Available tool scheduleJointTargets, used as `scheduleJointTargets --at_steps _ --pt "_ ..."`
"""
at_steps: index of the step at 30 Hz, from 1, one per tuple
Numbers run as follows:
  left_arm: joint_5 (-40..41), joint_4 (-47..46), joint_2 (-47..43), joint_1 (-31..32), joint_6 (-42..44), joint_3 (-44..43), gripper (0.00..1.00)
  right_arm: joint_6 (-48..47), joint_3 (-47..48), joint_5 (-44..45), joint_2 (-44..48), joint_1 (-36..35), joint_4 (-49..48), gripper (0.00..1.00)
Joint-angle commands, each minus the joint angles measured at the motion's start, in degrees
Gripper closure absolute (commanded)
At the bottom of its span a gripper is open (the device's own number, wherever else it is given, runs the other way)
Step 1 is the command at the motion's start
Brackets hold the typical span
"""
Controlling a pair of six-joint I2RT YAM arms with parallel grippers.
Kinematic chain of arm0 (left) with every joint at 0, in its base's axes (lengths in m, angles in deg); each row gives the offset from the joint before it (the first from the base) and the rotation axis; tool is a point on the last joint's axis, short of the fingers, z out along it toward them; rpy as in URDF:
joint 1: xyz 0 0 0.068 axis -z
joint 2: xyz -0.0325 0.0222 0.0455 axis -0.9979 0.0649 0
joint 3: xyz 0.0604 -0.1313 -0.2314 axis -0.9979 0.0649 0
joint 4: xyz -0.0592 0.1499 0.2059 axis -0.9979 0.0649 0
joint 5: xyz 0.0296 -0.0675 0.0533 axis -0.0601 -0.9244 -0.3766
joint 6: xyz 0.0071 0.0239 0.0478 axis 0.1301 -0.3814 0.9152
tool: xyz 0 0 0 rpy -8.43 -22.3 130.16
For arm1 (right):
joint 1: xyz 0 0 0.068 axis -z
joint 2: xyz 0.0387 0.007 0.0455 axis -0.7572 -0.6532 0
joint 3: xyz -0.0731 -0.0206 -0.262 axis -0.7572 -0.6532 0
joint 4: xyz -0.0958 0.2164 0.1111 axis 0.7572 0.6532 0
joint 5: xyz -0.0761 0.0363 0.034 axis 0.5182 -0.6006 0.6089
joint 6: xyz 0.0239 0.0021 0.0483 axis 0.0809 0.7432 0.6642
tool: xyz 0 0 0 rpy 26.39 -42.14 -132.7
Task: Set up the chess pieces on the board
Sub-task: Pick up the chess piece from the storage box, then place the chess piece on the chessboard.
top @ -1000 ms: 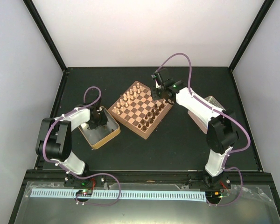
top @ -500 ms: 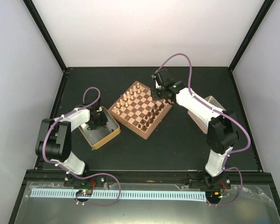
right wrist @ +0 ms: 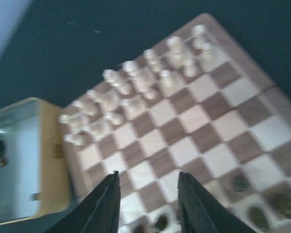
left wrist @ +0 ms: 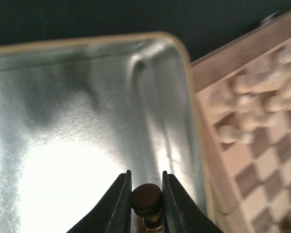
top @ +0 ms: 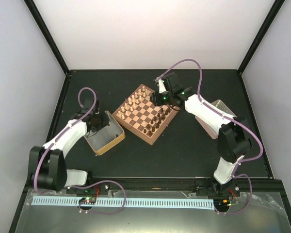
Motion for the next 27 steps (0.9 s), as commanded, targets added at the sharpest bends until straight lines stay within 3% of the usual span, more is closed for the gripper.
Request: scheduleJointTargets --at_steps 1,7,16,20,27 --pt "-2.41 -3.94 -7.82 -0.29 -5.63 -0.63 0.88 5.54 -4.64 -17.29 3.13 -0.23 -12.29 0.63" --pt "-18.41 -10.81 -9.75 -0.21 -15.62 -2.43 0.89 14.45 -10.86 -28.04 3.91 -1.79 -28.96 0.48" --pt "-35.61 -22.09 -5.44 0.63 -32.20 -7.36 0.89 12.72 -11.16 -28.33 2.26 -4.95 -32.54 0.45" --pt "-38.77 -26.82 -1.76 2.26 -38.13 -7.94 0.90 10.65 -10.64 -28.20 2.62 -5.00 -31.14 0.43" --pt "-38.63 -29.13 -0.28 3.58 -40.98 -8.41 0.90 9.75 -9.76 -26.66 2.26 -5.24 -28.40 0.42"
